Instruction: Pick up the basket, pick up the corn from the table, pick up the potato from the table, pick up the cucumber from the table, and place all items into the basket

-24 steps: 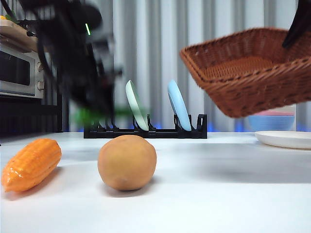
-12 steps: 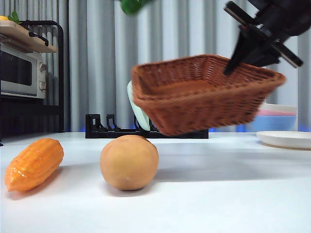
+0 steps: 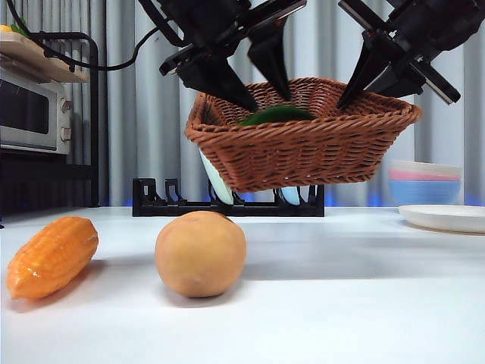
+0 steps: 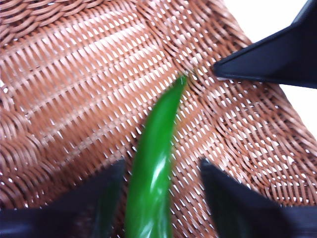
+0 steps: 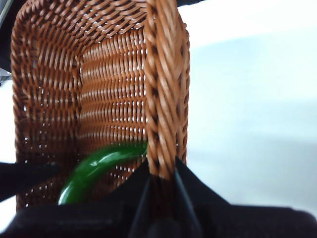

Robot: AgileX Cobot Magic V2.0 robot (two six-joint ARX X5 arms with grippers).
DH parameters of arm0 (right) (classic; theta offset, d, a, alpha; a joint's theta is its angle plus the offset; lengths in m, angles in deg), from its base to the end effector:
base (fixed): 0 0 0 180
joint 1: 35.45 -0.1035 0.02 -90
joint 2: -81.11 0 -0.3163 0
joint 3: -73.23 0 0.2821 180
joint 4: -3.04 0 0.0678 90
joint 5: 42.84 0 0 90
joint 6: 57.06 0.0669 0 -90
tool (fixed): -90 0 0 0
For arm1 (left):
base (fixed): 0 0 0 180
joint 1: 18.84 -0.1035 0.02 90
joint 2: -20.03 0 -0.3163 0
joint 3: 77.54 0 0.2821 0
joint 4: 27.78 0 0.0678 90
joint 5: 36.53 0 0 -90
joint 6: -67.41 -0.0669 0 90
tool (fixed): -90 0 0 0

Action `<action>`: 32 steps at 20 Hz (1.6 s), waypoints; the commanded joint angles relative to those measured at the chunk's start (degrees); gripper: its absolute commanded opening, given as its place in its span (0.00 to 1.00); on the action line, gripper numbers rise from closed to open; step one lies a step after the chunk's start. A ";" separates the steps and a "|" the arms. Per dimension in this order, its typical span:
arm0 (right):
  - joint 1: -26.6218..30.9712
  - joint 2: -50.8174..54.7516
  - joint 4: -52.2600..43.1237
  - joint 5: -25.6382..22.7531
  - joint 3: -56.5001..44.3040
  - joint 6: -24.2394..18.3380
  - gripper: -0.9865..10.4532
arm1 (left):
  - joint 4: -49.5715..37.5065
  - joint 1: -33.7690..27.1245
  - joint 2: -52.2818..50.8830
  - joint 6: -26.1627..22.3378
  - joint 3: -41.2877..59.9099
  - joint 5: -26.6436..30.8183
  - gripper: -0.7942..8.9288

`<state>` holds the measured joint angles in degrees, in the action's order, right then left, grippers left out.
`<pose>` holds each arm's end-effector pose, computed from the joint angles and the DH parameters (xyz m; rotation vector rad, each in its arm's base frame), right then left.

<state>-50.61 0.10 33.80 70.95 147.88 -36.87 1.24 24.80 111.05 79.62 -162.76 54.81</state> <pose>0.3344 0.1186 0.3068 0.3762 0.7678 0.5333 0.3028 -0.2865 0.3143 0.0397 0.6453 -0.6483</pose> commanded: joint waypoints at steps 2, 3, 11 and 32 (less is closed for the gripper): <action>0.13 0.02 -0.85 0.26 0.61 0.92 0.08 | 1.55 0.15 -1.90 0.00 0.17 0.09 0.63; 0.48 0.02 -0.85 0.07 0.61 0.74 0.08 | 4.46 0.15 -3.74 -0.48 -0.92 0.15 0.63; 6.34 0.02 -0.85 0.33 0.61 0.74 0.08 | 37.55 0.15 -21.03 -4.02 -8.81 0.37 0.63; 7.69 0.02 2.21 0.33 0.61 -0.72 0.08 | 11.39 -14.49 -14.56 6.82 31.78 0.04 0.63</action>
<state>-42.92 0.10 36.84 70.75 147.88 -37.57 12.71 10.41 96.52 86.57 -131.46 55.16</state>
